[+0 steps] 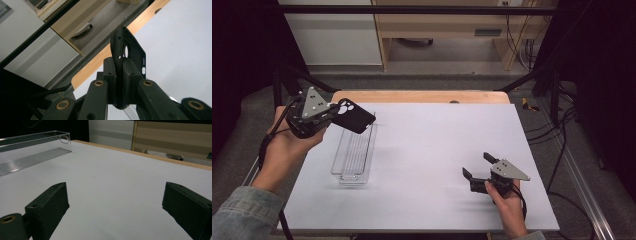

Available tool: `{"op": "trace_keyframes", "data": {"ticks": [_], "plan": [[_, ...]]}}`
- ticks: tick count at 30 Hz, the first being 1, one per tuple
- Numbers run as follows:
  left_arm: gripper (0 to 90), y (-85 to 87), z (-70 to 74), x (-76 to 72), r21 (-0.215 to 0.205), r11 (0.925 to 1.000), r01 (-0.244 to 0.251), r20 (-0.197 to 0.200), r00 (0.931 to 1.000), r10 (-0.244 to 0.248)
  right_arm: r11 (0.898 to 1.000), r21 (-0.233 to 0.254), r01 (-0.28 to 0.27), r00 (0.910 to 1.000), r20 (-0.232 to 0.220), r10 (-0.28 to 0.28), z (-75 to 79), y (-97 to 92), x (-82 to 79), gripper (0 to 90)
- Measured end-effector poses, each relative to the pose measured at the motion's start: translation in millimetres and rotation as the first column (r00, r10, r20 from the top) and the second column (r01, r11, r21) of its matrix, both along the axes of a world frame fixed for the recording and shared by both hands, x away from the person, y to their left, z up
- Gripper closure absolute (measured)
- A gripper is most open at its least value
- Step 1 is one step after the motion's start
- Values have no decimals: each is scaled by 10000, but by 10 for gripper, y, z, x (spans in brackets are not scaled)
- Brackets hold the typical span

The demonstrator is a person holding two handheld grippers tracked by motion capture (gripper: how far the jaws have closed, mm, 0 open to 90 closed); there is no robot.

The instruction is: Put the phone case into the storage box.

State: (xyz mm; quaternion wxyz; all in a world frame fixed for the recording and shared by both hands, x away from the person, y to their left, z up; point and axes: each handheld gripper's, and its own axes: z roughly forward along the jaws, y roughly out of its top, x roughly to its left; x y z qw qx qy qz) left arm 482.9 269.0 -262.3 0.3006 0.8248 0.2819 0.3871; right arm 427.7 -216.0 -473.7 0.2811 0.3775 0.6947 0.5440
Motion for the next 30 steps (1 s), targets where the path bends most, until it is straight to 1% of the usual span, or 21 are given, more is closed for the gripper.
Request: {"op": "trace_keyframes", "data": {"ticks": [8,14,16,20,22,27,30], "plan": [[826,5,1,33,29,10000,-35,24,10000,35,10000,6,41,9999,95,-41,-9,-59,-45,72],[826,-7,-17,67,191,9998,-42,27,10000,42,10000,-41,49,9997,236,-48,-17,-84,-78,72],[825,-12,-27,81,177,9998,-32,35,10000,32,10000,-44,90,9997,236,-89,-24,-99,-94,72],[825,-23,-51,106,363,9993,-20,51,10000,18,9999,-100,81,9997,243,-79,-40,-133,-117,75],[825,-24,-63,117,409,9992,-16,53,10000,14,9999,-105,52,9996,264,-49,-50,-142,-119,104],[825,-8,-70,133,498,9988,-15,86,10000,11,9999,-131,85,9998,195,-82,-70,-146,-123,73],[826,-3,-62,136,502,9987,-14,133,9999,7,9997,-192,134,9996,250,-129,-69,-147,-133,62]]}}
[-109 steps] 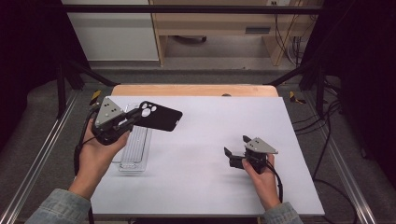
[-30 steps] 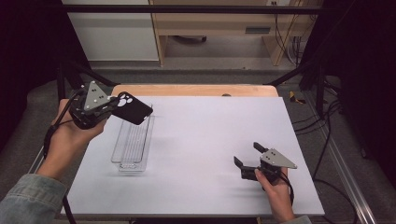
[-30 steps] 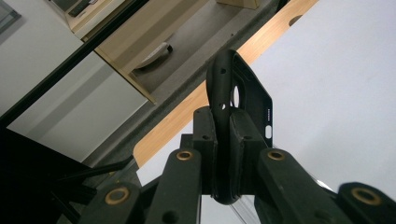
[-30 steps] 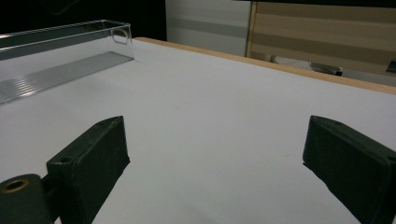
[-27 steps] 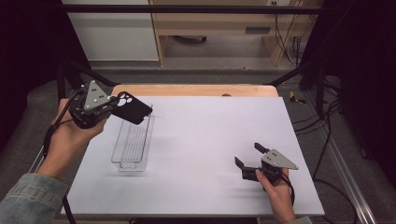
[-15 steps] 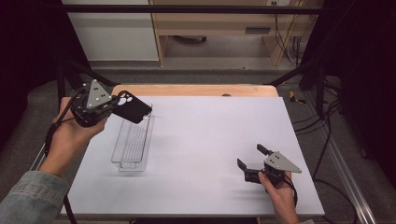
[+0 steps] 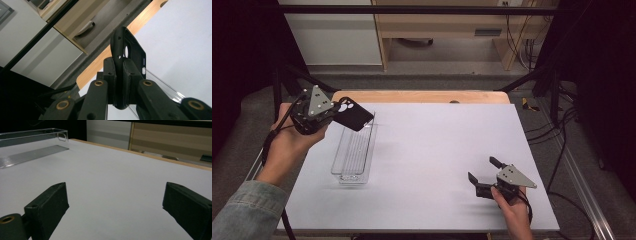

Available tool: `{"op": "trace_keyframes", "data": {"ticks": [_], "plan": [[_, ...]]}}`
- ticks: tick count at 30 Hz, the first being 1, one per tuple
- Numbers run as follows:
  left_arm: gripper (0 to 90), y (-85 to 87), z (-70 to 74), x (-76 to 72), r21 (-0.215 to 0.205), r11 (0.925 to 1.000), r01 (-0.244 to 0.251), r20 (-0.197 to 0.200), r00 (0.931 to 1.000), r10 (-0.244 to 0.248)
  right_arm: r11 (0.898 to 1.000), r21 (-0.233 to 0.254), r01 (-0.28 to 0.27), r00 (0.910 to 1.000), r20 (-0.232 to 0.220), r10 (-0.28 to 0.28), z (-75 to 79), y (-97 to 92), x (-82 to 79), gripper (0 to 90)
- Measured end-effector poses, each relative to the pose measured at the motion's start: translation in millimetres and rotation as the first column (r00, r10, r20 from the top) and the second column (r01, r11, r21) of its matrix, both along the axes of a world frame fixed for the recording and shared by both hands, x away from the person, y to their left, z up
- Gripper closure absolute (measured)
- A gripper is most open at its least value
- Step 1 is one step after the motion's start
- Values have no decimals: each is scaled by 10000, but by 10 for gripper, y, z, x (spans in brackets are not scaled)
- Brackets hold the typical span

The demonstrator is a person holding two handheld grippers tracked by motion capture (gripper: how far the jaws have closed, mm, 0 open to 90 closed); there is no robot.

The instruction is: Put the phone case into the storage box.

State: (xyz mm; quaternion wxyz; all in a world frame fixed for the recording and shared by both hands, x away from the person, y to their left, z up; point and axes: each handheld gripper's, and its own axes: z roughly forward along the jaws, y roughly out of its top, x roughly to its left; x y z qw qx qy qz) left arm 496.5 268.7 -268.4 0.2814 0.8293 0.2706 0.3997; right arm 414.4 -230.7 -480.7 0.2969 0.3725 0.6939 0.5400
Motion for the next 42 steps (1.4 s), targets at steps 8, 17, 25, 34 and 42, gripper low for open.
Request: {"op": "trace_keyframes", "data": {"ticks": [8,17,25,34,42], "plan": [[825,-3,19,37,208,9998,56,78,10000,-57,10000,-4,22,10000,-61,-22,-12,-5,-27,35],[825,62,26,85,171,9998,-85,128,9999,83,10000,-30,20,9999,166,-20,1,-27,-107,35],[825,122,10,110,293,9995,-97,49,9999,96,9999,-116,-51,9994,356,55,4,-38,-165,33],[825,164,-26,159,499,9987,-111,-29,9999,113,9996,-199,-196,9984,519,206,10,-18,-207,33],[825,157,-65,236,534,9985,-112,-96,9999,117,10000,-61,42,9981,615,-38,21,-45,-194,33]]}}
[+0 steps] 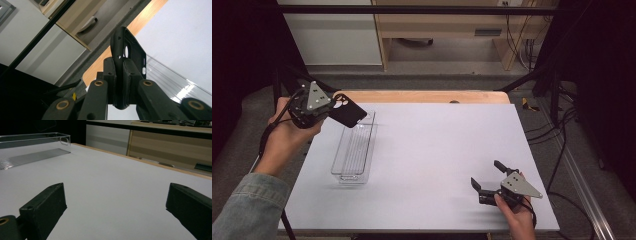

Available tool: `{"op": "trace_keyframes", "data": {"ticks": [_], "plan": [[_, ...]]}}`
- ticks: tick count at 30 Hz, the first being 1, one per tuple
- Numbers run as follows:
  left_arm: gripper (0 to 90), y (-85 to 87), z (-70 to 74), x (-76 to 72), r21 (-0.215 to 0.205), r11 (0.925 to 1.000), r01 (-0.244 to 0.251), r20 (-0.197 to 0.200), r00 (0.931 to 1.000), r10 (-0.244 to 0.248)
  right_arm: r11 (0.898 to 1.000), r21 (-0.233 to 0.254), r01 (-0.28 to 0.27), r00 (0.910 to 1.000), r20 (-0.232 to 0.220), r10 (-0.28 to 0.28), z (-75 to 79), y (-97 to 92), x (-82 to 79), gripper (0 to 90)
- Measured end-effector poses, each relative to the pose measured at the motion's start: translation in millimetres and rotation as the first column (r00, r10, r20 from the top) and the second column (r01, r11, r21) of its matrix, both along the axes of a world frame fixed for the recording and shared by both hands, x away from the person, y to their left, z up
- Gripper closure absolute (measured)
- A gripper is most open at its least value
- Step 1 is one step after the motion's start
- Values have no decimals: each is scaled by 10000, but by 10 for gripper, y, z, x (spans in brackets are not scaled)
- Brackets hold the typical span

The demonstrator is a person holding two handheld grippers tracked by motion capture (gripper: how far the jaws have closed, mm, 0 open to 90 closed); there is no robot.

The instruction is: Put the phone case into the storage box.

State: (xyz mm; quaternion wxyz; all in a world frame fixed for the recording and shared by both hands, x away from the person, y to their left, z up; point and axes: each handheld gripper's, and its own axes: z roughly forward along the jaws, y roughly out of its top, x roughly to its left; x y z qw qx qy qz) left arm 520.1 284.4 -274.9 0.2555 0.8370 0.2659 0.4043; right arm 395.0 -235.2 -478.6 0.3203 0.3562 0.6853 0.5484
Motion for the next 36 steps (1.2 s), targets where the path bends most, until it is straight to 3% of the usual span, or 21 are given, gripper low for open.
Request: {"op": "trace_keyframes", "data": {"ticks": [20,25,36], "plan": [[825,-45,-174,228,506,9984,266,-158,9995,-258,9998,75,207,9998,-37,-207,-17,-11,28,33],[825,-80,-229,289,939,9948,384,-299,9989,-358,9997,81,249,9997,-56,-249,-22,-23,41,33],[825,-121,-327,392,1352,9888,637,-434,9974,-583,9996,51,292,9996,-52,-292,-25,-25,58,33]]}}
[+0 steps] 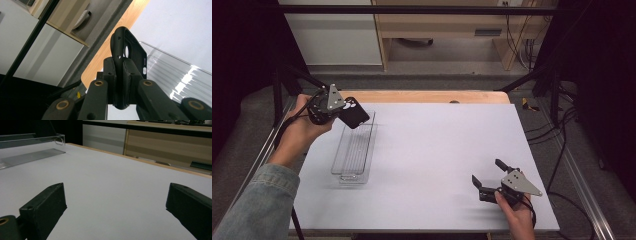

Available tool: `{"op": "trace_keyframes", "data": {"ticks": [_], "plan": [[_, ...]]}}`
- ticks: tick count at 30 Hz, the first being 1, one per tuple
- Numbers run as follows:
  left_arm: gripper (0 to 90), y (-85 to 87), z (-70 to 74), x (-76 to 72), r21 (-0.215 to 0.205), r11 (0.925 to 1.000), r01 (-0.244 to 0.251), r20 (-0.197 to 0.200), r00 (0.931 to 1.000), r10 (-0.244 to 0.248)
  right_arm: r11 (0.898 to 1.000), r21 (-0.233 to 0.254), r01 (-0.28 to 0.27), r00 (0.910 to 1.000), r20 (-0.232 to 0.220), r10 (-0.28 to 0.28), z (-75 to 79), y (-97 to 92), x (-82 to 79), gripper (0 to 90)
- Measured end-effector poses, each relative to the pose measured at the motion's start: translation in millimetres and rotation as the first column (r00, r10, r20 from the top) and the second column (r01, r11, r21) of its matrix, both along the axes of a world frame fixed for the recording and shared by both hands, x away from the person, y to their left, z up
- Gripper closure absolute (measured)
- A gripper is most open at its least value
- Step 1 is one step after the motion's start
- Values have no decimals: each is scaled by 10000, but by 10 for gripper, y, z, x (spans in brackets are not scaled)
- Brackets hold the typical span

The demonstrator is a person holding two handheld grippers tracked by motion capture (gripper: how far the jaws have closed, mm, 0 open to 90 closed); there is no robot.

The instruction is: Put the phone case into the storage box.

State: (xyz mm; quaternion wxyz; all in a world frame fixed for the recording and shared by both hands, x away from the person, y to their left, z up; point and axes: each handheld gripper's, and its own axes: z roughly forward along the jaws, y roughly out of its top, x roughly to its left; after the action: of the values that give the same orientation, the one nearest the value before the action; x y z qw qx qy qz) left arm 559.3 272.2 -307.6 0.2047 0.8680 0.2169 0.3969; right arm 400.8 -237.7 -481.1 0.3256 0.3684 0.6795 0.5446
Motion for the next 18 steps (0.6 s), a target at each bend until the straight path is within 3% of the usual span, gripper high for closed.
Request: {"op": "trace_keyframes", "data": {"ticks": [18], "plan": [[825,-95,-67,104,600,9979,230,-165,9996,-220,9998,144,141,9999,98,-142,5,-37,9,32]]}}
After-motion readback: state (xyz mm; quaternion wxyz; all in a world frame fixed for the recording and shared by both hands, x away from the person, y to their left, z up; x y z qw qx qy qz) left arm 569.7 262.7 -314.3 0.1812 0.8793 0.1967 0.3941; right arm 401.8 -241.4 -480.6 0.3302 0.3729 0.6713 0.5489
